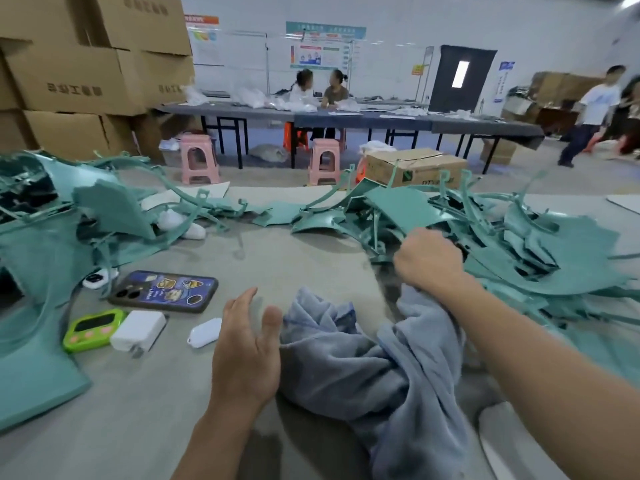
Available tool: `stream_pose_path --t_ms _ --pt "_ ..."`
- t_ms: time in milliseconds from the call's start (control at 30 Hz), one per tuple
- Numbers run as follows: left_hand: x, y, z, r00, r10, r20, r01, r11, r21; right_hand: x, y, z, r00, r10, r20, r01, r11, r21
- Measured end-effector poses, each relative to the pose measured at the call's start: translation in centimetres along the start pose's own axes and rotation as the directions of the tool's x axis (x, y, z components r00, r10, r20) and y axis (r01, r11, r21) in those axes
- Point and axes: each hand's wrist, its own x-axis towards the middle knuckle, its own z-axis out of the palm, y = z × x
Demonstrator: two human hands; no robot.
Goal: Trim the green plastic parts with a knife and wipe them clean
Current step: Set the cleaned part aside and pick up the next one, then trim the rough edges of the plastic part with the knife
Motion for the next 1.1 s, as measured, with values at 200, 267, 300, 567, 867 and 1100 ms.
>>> stream_pose_path --t_ms 200,267,300,567,867,1100 --pt "-0.6 0.6 -0.2 0.999 -0.041 0.021 0.041 0.999 -0.004 0.0 1.9 -6.9 0.981 -0.100 0.163 0.132 0.971 -0.198" --pt "-0.7 0.7 -0.3 0.998 -0.055 0.019 0.056 0.998 -0.005 -0.7 2.3 -8.4 0.987 -0.104 0.119 0.129 0.967 -0.220" --pt "-0.8 0.9 -0.2 0.998 -0.058 0.018 0.058 0.998 -0.006 -0.9 2.4 -9.1 0.989 -0.097 0.108 0.118 0.971 -0.206" --pt "-1.5 1.3 -0.4 0.997 -0.081 0.016 0.081 0.997 0.009 -3.3 2.0 -9.0 0.976 0.140 0.164 -0.215 0.689 0.692" --pt "-1.4 1.2 -0.2 0.993 -0.116 0.015 0.117 0.993 0.000 -3.6 1.6 -8.5 0.989 0.073 0.126 -0.142 0.679 0.720" --pt "-1.2 1.2 -0.2 0.990 -0.143 0.006 0.143 0.989 -0.040 -3.0 0.7 -8.3 0.959 -0.097 0.265 -0.046 0.874 0.483"
